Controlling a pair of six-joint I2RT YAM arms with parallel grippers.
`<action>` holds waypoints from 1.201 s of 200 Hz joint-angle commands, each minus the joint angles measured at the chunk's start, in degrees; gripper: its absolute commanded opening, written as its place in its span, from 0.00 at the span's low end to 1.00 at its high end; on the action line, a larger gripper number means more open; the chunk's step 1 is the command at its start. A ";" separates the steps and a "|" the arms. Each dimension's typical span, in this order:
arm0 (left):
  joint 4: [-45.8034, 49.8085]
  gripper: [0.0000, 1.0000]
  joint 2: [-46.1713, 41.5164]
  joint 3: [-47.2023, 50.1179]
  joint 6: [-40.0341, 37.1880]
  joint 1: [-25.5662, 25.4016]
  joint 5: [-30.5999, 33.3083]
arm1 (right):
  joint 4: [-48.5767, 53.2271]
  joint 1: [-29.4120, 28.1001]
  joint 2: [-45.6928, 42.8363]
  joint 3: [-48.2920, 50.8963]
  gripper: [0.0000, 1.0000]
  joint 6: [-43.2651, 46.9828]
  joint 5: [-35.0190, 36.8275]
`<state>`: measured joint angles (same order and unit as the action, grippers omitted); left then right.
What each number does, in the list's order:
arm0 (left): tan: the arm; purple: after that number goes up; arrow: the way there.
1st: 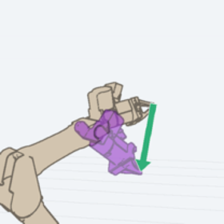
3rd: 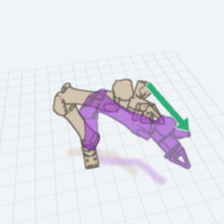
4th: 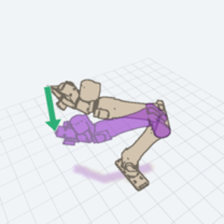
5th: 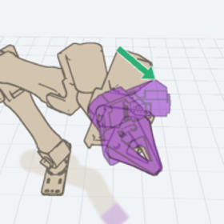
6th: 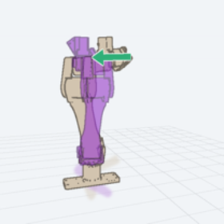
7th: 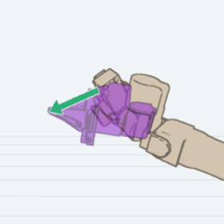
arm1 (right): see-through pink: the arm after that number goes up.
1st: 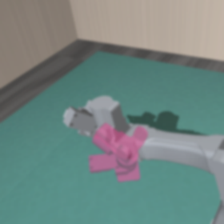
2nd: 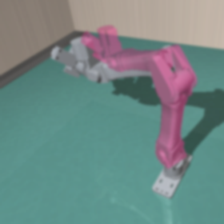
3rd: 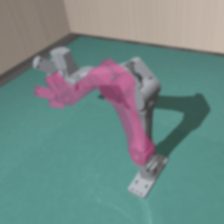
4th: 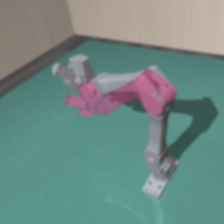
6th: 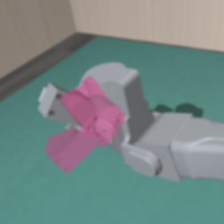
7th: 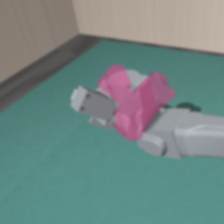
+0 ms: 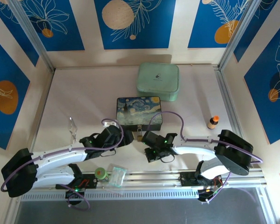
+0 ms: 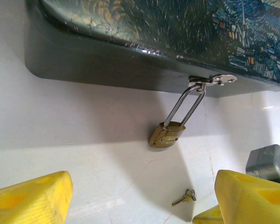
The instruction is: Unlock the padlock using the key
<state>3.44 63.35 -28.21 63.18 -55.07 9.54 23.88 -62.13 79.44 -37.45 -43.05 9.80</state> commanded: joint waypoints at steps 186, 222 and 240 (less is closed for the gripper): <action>-3.87 0.80 -0.10 2.10 1.29 -0.70 2.85 | -5.13 11.13 4.19 -2.69 0.35 13.90 -14.47; -4.90 0.80 1.11 2.10 1.35 -0.78 2.51 | -2.66 9.24 3.97 -1.89 0.35 11.95 -13.80; -5.11 0.80 1.59 2.03 1.34 -0.74 2.34 | -1.50 8.95 3.46 -1.71 0.35 10.37 -13.50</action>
<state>-0.56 64.07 -26.61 64.23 -55.29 11.07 19.44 -52.60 84.53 -40.32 -30.04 -2.22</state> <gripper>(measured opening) 0.799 0.351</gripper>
